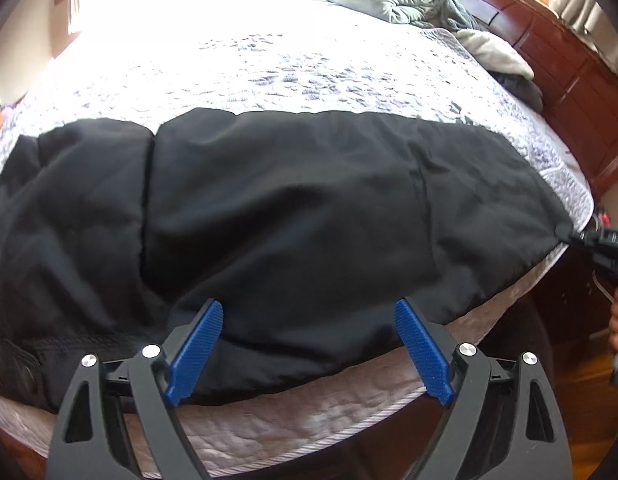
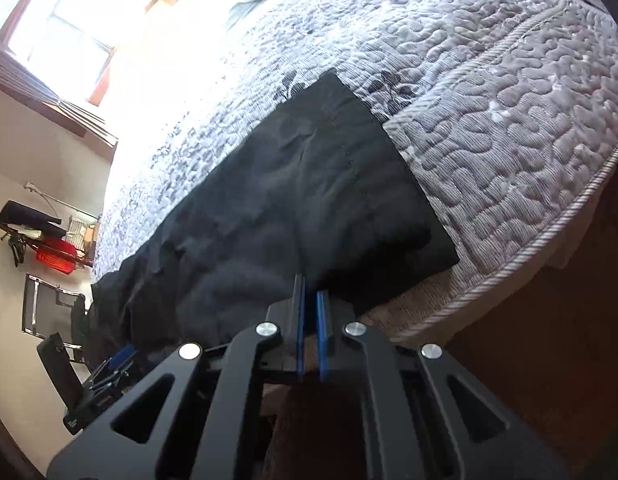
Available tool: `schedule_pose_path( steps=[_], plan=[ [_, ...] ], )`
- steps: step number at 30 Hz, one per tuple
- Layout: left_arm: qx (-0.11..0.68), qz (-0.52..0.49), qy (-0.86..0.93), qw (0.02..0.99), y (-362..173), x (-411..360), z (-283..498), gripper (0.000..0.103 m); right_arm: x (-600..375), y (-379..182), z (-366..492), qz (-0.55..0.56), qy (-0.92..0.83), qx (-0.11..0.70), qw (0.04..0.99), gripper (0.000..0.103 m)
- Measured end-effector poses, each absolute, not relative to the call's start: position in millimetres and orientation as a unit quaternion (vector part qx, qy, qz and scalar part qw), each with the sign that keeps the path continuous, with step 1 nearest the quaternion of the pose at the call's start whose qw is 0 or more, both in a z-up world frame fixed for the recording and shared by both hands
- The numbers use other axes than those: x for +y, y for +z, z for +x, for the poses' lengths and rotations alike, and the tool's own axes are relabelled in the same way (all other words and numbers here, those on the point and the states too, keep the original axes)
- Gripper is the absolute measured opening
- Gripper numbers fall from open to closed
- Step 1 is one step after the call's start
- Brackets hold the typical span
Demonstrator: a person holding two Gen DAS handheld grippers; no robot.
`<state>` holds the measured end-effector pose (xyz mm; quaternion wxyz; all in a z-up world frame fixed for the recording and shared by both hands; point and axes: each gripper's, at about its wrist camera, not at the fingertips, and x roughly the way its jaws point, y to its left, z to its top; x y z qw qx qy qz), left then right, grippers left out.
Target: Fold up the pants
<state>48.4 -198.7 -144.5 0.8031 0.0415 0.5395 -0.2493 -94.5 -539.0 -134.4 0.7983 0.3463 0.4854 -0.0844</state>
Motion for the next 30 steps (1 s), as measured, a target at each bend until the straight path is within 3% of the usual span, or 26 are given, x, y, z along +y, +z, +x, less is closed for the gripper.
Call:
schedule_pose_path(
  steps=[4,7,9,12,21,25,28,29,30],
  plan=[
    [0.546,0.05,-0.243,0.8,-149,-219,46,0.089,-536,-160,-97,0.335,-0.104,0.512,0.784,0.005],
    [0.543,0.067,-0.232,0.804,-153,-230,47,0.09,-533,-166,-96,0.324,-0.101,0.515,0.787,0.012],
    [0.544,0.065,-0.231,0.804,-153,-230,50,0.09,-531,-160,-100,0.326,-0.092,0.507,0.792,0.033],
    [0.548,0.04,-0.233,0.802,-150,-224,50,0.09,-536,-149,-111,0.327,-0.099,0.495,0.799,0.045],
    [0.553,0.022,-0.247,0.795,-146,-248,45,0.09,-569,-163,-122,0.414,-0.111,0.463,0.776,0.053],
    [0.554,0.03,-0.247,0.795,-150,-254,47,0.093,-575,-178,-110,0.447,-0.102,0.455,0.763,0.049],
    [0.556,0.029,-0.244,0.794,-154,-252,49,0.093,-579,-186,-101,0.463,-0.091,0.45,0.758,0.035],
    [0.555,0.026,-0.244,0.795,-155,-249,48,0.093,-578,-183,-97,0.462,-0.079,0.445,0.763,0.02],
    [0.554,0.023,-0.242,0.796,-156,-248,49,0.093,-576,-178,-92,0.456,-0.069,0.44,0.771,0.014]
  ],
)
